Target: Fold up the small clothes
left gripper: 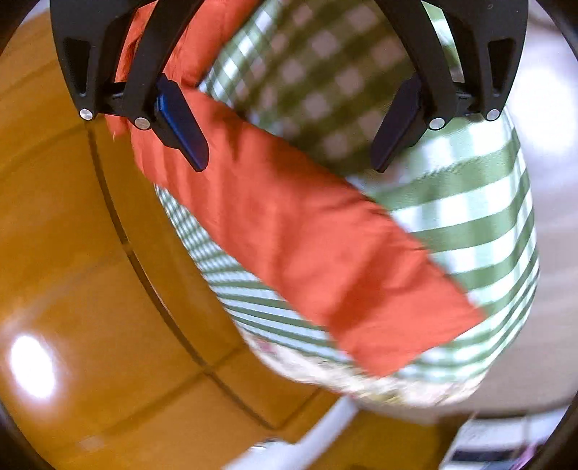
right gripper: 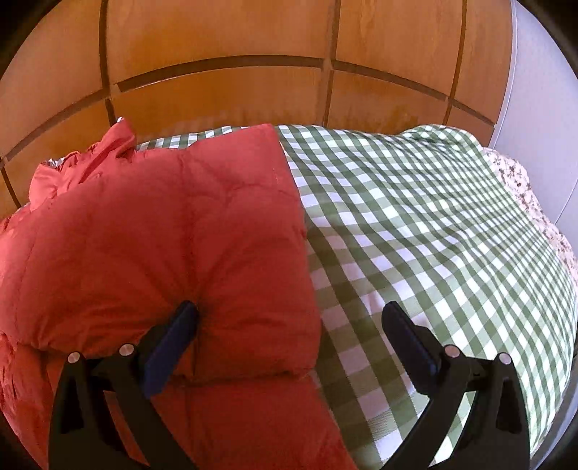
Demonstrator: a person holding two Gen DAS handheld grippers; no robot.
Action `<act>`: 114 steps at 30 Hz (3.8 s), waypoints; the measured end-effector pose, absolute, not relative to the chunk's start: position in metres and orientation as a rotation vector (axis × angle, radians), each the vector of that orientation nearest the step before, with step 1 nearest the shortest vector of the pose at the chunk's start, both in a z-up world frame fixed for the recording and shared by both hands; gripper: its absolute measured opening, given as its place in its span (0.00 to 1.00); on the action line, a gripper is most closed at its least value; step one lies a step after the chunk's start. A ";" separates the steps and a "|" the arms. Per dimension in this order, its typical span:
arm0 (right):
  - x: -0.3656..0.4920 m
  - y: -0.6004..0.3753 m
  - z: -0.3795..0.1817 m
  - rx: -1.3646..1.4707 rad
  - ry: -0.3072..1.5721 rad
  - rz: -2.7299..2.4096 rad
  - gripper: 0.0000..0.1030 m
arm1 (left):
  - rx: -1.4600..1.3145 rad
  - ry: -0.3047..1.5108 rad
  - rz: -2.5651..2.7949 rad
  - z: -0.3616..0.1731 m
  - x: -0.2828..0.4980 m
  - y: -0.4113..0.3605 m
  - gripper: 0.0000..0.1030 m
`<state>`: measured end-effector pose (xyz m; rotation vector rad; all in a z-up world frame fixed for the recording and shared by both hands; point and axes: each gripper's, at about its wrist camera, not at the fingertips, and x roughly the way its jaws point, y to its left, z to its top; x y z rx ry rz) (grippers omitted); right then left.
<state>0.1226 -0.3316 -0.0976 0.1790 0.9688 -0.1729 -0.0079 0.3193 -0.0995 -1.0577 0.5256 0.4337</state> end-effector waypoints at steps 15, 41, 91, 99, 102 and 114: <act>0.120 -0.339 -0.102 0.249 0.978 -0.145 0.98 | -1.138 0.390 0.470 -0.094 0.039 0.380 0.06; 0.120 -0.348 -0.104 0.316 0.982 -0.116 0.98 | 0.193 0.585 -0.375 -0.014 0.200 -0.070 0.06; 0.183 -0.150 -0.081 -0.158 0.894 0.096 0.98 | -0.468 0.857 -0.030 -0.107 0.216 0.159 0.44; 0.183 -0.166 -0.074 -0.078 0.925 0.157 0.98 | -0.284 0.903 -0.055 -0.098 0.199 0.140 0.59; 0.169 -0.181 -0.055 -0.038 0.939 0.172 0.98 | -0.229 0.883 0.030 -0.094 0.167 0.150 0.95; 0.033 -0.323 -0.017 0.154 0.912 0.160 0.98 | -0.323 0.893 -0.135 -0.095 0.069 0.205 0.94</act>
